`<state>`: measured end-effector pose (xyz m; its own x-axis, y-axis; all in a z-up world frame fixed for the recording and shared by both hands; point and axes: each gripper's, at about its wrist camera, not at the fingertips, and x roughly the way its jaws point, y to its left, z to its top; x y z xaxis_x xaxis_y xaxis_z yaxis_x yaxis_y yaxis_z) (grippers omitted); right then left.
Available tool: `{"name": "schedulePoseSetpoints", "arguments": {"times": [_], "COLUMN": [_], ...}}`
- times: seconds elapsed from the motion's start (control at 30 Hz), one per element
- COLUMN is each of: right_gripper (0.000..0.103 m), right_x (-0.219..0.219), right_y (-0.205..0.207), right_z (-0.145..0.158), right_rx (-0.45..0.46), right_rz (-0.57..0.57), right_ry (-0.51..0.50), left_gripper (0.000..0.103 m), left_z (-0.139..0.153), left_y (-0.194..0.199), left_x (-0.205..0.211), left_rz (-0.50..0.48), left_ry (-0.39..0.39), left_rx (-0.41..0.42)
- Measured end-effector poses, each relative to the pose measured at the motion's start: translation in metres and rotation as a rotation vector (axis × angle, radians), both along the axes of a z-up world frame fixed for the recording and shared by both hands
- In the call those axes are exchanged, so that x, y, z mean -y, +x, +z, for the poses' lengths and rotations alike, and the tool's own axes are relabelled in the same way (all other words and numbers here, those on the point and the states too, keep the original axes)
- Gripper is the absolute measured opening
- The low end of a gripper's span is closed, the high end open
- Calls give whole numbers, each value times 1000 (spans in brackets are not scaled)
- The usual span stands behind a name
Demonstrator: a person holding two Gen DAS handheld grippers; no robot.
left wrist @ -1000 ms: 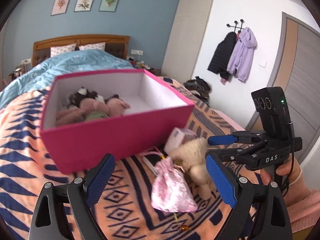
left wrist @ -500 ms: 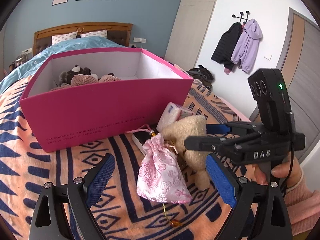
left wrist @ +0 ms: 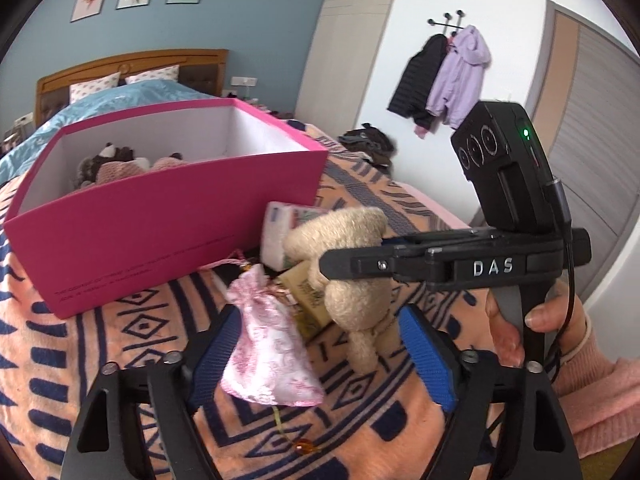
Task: Organize objects
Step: 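Lift the cream teddy bear into the pink box and release it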
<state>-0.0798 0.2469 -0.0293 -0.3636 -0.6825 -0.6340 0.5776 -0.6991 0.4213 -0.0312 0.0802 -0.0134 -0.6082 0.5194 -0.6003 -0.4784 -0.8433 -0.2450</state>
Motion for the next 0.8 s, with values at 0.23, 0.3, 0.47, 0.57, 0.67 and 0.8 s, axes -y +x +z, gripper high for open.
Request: {"name": "schedulePoseSetpoints", "arguments": {"times": [0.23,0.3,0.47,0.57,0.67,0.8], "right_gripper": [40,40,40,40,40,40], "right_x": [-5,-5,0,4,7,10], "right_y": [9,10,5,-1,-8,-19], "right_z": [25,33,50,57,64,76], "right_rx": [-33,-46,-81,-92,-103,-120], "right_rz": [30,40,62,75,83,96], "right_ry": [-73,-87,-106,-121,-131,-147], "left_gripper": [74,73,60,57,48,43], "left_z": [6,10,22,27,31,40], "left_y": [0,-2,-13,-22,-30,-40], "left_x": [-9,-9,-7,-3,0,3], "left_rz": [-74,-82,-104,-96,-91,-82], "left_ry": [32,44,86,98,108,111], "left_rx": [14,18,17,23,25,9]}}
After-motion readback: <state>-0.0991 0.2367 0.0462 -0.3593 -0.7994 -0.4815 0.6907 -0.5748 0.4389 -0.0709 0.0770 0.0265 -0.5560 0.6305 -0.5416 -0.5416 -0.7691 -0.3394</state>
